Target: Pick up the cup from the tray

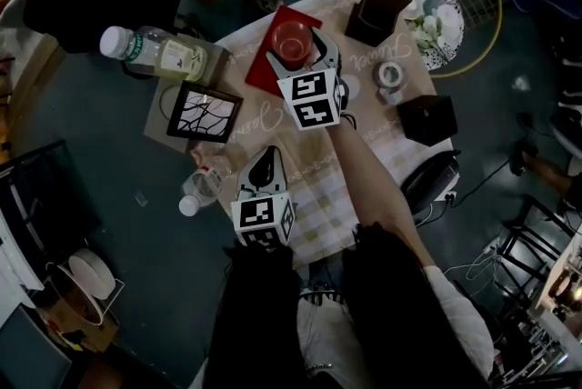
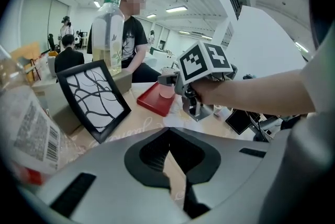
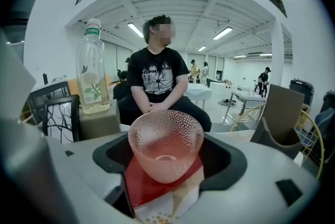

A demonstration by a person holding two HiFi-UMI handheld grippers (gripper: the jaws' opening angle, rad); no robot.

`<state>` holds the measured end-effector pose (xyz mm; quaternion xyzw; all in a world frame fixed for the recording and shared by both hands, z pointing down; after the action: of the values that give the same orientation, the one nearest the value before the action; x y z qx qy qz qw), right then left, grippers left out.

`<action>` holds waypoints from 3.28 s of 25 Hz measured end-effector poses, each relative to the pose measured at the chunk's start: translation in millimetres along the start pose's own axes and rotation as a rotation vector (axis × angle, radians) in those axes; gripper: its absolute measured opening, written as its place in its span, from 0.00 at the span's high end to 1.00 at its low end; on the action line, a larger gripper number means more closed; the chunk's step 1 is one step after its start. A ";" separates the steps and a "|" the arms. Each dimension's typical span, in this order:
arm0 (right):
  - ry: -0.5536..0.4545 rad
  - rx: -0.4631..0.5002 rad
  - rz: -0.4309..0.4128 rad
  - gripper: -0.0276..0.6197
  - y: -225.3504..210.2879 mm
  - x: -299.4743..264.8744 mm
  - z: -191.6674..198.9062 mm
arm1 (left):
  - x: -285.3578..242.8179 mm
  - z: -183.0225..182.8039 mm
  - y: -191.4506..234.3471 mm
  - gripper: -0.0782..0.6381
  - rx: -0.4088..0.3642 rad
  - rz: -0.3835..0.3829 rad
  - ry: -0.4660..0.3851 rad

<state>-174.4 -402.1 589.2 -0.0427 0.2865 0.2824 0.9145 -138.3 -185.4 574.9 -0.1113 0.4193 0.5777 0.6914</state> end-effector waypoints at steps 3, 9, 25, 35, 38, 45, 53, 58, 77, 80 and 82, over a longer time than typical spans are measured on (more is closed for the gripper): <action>-0.013 0.007 -0.005 0.36 2.9 8.8 2.0 | 1.7 -1.1 1.2 0.88 0.002 -0.004 -0.006; -0.061 -0.018 -0.025 0.36 8.2 40.3 7.0 | 4.9 -6.9 4.2 0.88 0.020 -0.009 -0.015; -0.014 -0.098 0.141 0.36 -40.5 114.1 66.2 | 3.0 0.0 -33.6 0.88 -0.076 0.081 0.014; -0.011 -0.127 0.166 0.36 -39.9 129.8 95.2 | 3.2 8.7 -38.7 0.88 -0.094 0.088 0.027; -0.014 -0.114 0.166 0.36 -39.5 129.3 94.6 | 3.2 10.6 -39.6 0.88 -0.096 0.087 0.034; -0.011 -0.103 0.169 0.36 -39.5 127.7 95.4 | 4.1 18.6 -43.1 0.88 -0.103 0.101 0.049; -0.029 -0.078 0.123 0.36 -38.9 136.8 85.2 | 16.1 35.5 -42.2 0.88 -0.128 0.113 0.055; -0.109 -0.046 0.122 0.36 -44.0 164.6 55.4 | 20.5 28.0 -39.6 0.88 -0.099 0.102 0.021; -0.120 -0.026 0.150 0.50 12.3 297.9 8.0 | 100.8 -14.4 -61.5 0.88 -0.180 0.204 -0.153; -0.123 -0.068 0.174 0.58 31.4 318.7 10.7 | 119.4 -14.4 -61.4 0.88 -0.182 0.222 -0.177; -0.128 -0.091 0.204 0.65 40.5 332.5 13.1 | 130.6 -13.0 -61.8 0.88 -0.191 0.234 -0.189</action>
<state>35.1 -201.5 421.2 -0.0368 0.2174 0.3886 0.8946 -91.4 -120.5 453.7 -0.0723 0.3056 0.6993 0.6422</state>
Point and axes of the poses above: the fingertips, and each gripper's own axes: x backward along the fingers, y to its left, z out of its underside, the point moved 3 cm from there along x, backward along the fingers, and after that the axes turned 3 degrees about x, right-handed, at the moved point
